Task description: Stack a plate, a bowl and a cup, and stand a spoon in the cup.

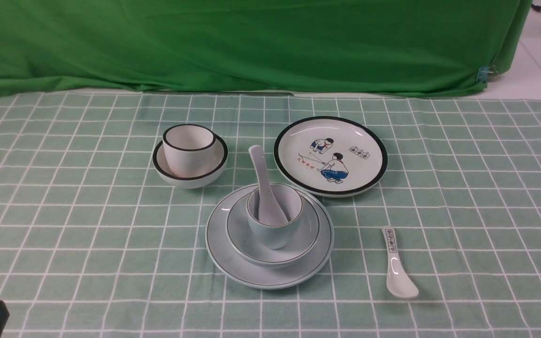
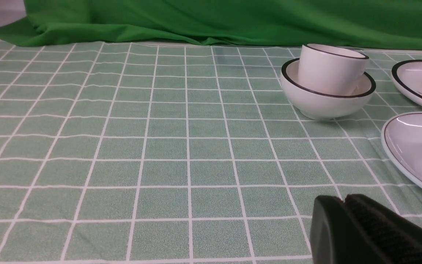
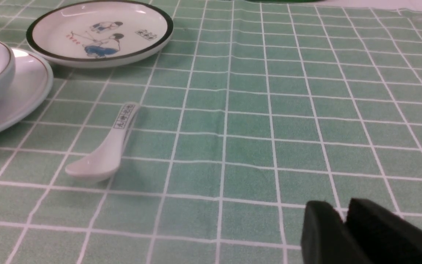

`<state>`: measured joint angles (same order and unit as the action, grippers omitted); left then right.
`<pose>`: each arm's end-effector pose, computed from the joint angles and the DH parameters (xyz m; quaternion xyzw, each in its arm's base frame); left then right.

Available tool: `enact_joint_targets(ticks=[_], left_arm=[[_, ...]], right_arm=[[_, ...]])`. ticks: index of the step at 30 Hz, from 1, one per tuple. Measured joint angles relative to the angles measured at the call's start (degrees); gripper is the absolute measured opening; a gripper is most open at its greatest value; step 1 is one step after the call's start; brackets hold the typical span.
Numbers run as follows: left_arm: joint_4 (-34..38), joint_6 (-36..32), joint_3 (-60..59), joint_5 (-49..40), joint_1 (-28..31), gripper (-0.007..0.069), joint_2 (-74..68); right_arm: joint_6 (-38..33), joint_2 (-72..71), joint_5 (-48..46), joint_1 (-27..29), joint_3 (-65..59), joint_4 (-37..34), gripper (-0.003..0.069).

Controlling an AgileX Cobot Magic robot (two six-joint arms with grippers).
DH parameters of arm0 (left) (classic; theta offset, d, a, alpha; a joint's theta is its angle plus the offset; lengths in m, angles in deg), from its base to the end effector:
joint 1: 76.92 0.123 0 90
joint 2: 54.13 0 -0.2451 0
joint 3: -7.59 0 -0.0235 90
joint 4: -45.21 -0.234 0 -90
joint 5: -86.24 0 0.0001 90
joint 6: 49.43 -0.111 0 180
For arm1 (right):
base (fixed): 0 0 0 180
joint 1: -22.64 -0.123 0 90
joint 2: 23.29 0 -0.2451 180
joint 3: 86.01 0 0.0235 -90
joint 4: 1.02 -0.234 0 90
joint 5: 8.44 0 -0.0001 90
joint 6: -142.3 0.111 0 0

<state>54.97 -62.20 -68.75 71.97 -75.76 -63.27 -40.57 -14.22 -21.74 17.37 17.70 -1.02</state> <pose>0.0989 -0.0027 0.1853 0.0278 0.7630 0.0092 0.6458 0.0986 0.0091 0.1872 -0.0538 0.7566 0.0136 0.6516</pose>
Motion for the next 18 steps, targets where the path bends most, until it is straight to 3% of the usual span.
enact_joint_targets(ticks=[18], left_arm=[[0.0, 0.2, 0.0, 0.0, 0.0, 0.0017, 0.0]], right_arm=[[0.0, 0.0, 0.0, 0.0, 0.0, 0.0, 0.0182]])
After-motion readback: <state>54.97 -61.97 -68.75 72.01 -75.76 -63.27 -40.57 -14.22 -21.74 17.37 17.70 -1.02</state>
